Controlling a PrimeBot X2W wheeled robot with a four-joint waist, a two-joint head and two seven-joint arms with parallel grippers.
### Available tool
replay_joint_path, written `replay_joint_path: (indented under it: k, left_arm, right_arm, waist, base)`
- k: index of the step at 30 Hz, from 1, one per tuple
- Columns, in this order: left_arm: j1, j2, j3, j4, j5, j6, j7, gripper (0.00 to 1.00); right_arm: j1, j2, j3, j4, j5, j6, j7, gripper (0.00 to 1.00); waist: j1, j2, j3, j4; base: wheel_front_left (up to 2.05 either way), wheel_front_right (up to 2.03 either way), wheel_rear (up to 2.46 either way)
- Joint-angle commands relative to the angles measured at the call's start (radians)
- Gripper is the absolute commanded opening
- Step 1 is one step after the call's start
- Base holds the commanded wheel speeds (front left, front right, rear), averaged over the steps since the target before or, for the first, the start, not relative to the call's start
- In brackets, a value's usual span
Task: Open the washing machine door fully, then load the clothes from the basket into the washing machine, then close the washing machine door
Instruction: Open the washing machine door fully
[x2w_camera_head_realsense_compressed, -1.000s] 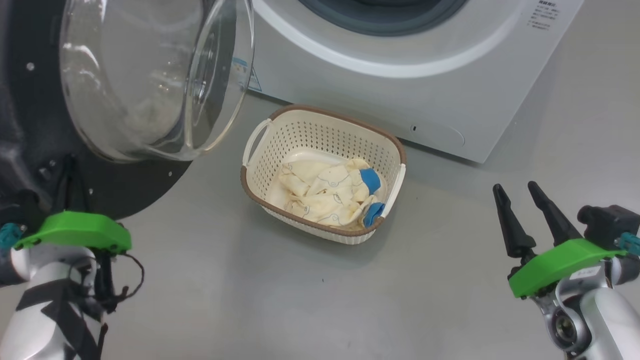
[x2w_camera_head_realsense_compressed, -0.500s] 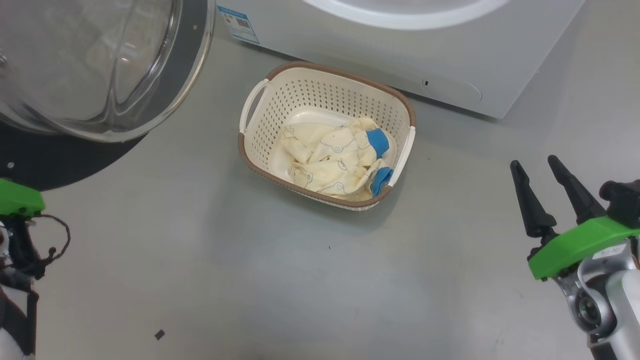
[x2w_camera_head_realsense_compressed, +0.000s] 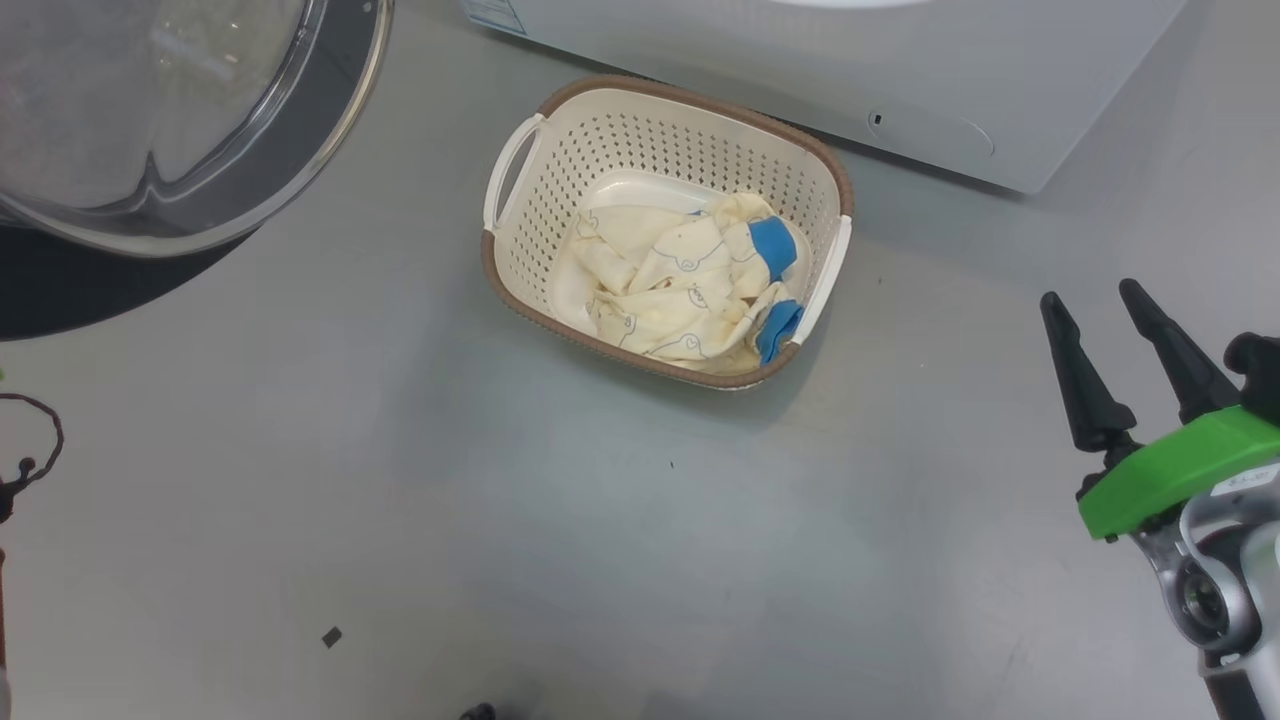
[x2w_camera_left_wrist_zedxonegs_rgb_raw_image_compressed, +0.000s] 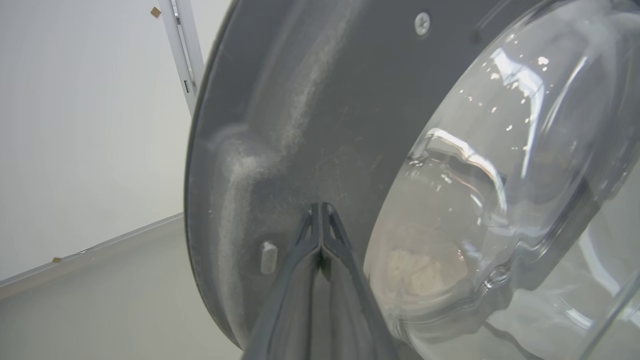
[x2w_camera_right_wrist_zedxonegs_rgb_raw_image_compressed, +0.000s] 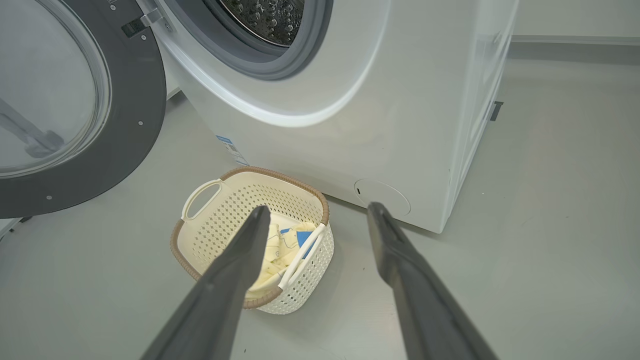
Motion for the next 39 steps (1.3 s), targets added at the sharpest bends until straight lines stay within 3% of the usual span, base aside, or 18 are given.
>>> replay_joint_path:
  k: [1, 10, 20, 28, 39]
  left_arm:
    - [-0.027, 0.081, 0.044, -0.013, 0.000, -0.001, -0.008, 0.00]
    - [-0.001, 0.072, 0.028, 0.019, 0.029, -0.029, -0.014, 0.00]
    - [0.064, 0.043, -0.040, -0.027, 0.096, -0.062, -0.015, 0.00]
    - [0.165, -0.002, -0.118, -0.133, 0.137, -0.051, 0.021, 0.00]
    - [0.410, -0.058, -0.224, -0.406, 0.160, -0.037, 0.113, 0.00]
  right_arm:
    - [-0.002, -0.014, 0.013, -0.035, -0.009, 0.010, 0.003, 1.00]
    - [-0.003, 0.013, 0.031, -0.002, 0.001, 0.010, -0.026, 1.00]
    - [0.018, 0.062, 0.045, 0.071, 0.023, 0.010, -0.093, 1.00]
    - [0.039, 0.102, 0.067, 0.122, 0.039, 0.010, -0.140, 1.00]
    - [0.093, 0.148, 0.068, 0.142, 0.052, 0.010, -0.189, 1.00]
  waist:
    - [-0.0001, 0.0000, -0.003, 0.000]
    - [-0.0001, 0.0000, -0.067, -0.024]
    - [-0.0001, 0.0000, -0.214, -0.079]
    - [-0.0001, 0.0000, -0.337, -0.137]
    - [-0.0001, 0.0000, -0.477, -0.245]
  base:
    - [0.00, 0.00, 0.00]
    - [0.00, 0.00, 0.00]
    - [0.00, 0.00, 0.00]
    - [0.00, 0.00, 0.00]
    - [0.00, 0.00, 0.00]
